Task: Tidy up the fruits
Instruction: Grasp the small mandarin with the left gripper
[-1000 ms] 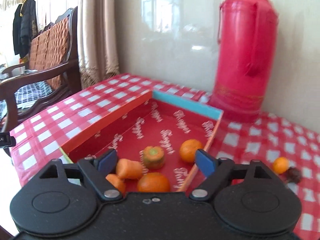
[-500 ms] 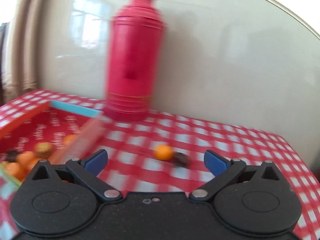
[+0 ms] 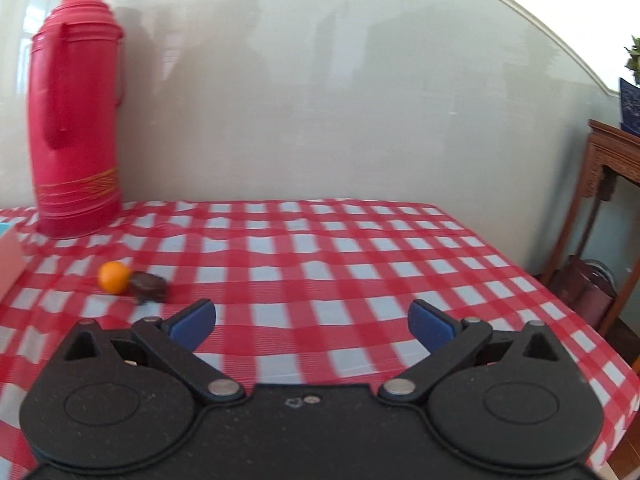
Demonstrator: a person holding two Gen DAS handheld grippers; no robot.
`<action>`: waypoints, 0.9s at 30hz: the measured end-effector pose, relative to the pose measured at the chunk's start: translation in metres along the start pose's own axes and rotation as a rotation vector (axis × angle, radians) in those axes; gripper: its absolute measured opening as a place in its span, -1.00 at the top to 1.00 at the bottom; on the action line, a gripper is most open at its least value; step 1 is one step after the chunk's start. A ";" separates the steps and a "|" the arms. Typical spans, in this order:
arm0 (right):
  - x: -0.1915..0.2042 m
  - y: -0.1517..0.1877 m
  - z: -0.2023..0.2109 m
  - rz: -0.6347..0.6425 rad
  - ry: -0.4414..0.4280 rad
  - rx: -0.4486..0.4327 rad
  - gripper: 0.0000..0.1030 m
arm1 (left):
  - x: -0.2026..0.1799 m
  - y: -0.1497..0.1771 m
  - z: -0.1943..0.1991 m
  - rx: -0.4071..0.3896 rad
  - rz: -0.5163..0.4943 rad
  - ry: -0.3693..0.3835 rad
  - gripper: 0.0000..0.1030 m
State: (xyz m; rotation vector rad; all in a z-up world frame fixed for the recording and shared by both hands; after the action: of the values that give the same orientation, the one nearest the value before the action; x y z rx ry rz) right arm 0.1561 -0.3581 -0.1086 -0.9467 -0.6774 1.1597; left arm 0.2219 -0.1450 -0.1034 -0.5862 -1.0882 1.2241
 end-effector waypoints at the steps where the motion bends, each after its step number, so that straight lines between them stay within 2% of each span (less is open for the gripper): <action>1: -0.005 0.001 0.002 -0.004 0.011 -0.007 -0.89 | -0.012 -0.003 -0.004 -0.003 -0.017 0.019 -0.95; 5: -0.024 0.006 0.007 -0.020 0.038 -0.022 -0.89 | -0.049 -0.013 -0.019 -0.010 -0.078 0.062 -0.94; 7: -0.030 0.005 0.009 -0.036 0.033 -0.023 -0.89 | -0.062 -0.016 -0.028 0.000 -0.094 0.092 -0.68; 8: -0.034 0.005 0.009 -0.045 0.028 -0.022 -0.89 | -0.068 -0.018 -0.036 0.021 -0.104 0.106 -0.45; 9: -0.037 0.005 0.009 -0.055 0.026 -0.022 -0.89 | -0.074 -0.020 -0.042 0.044 -0.109 0.120 -0.40; 15: -0.043 0.003 0.011 -0.080 -0.002 -0.022 -0.89 | -0.086 -0.023 -0.071 0.114 -0.050 0.164 -0.40; 25: -0.038 -0.002 0.014 -0.068 -0.038 -0.037 -0.89 | -0.110 -0.026 -0.087 0.125 -0.067 0.202 -0.39; 27: -0.039 -0.002 0.016 -0.060 -0.008 -0.050 -0.89 | -0.113 -0.027 -0.092 0.141 -0.063 0.219 -0.23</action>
State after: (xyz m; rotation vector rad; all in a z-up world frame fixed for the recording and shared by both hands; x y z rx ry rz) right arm 0.1325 -0.3913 -0.0986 -0.9577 -0.7393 1.0990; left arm 0.3203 -0.2423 -0.1563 -0.5591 -0.8241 1.1426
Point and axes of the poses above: each gripper's, at about its wrist camera, not at the fingertips, and z roughly against the way its jaws point, x to its left, y to its underside, the point moved 1 cm from there along -z, roughly the way its jaws point, and after that the axes turned 15 degrees about -y, right-handed, at the moved point
